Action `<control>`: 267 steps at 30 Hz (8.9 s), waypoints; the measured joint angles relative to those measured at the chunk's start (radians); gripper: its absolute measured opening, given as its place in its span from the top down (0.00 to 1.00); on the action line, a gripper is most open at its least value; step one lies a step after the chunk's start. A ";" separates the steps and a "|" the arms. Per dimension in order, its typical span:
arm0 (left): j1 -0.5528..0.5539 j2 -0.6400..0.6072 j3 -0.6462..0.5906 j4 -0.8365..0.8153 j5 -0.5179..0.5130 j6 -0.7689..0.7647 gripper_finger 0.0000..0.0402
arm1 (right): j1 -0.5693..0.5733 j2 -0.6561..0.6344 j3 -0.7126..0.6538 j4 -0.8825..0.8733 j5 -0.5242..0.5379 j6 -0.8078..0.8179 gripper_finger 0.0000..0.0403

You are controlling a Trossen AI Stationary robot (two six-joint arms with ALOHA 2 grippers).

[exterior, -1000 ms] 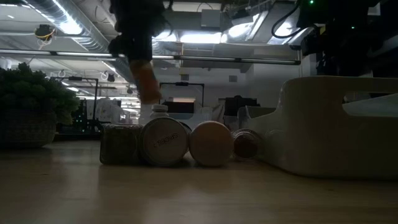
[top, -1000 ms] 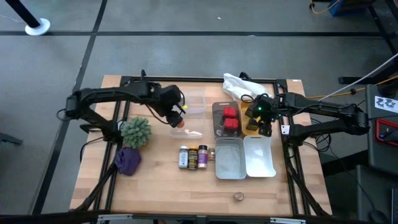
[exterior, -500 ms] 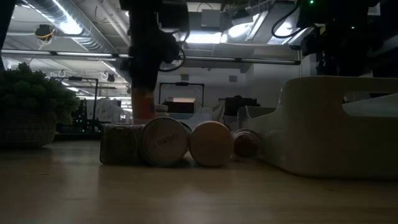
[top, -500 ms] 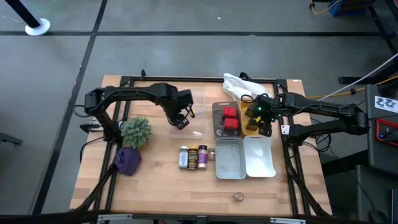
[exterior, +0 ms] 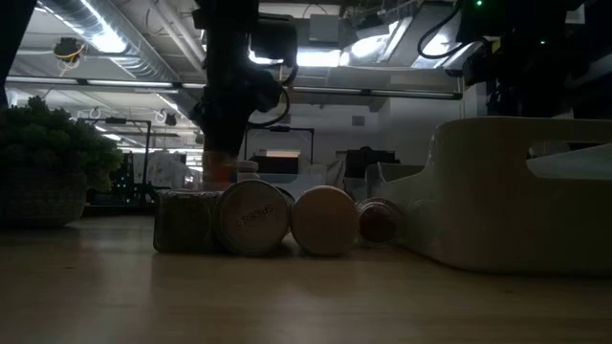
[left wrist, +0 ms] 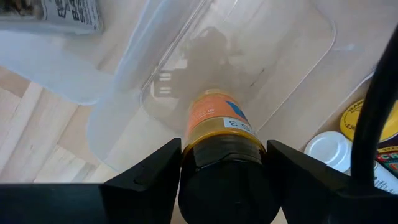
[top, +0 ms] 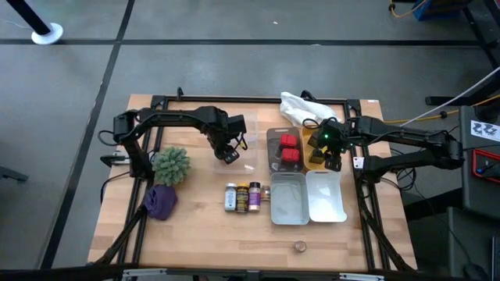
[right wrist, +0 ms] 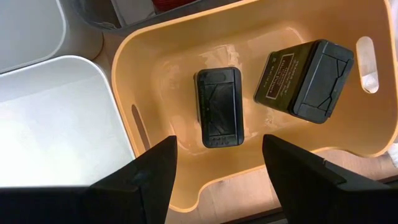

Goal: Sort spices by type
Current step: Put the orange seasoning bottle into the bottom transparent bin, then put the white seasoning bottle into the top transparent bin

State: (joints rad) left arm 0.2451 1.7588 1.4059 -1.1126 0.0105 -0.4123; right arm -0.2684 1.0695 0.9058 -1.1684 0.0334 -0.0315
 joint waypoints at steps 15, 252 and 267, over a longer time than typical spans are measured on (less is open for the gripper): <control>-0.003 0.000 0.000 0.003 0.006 0.101 0.44 | 0.000 0.000 0.000 0.000 0.000 0.000 0.41; -0.531 -0.011 -0.084 0.695 -0.346 -0.141 0.54 | 0.303 0.309 0.000 1.019 -0.445 0.117 0.41; -0.531 -0.011 -0.084 0.700 -0.339 -0.121 0.52 | 0.303 0.309 0.000 1.052 -0.445 0.110 0.48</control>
State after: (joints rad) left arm -0.2863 1.7473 1.3216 -0.4122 -0.3287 -0.5335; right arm 0.0341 1.3785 0.9054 -0.1165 -0.4114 0.0786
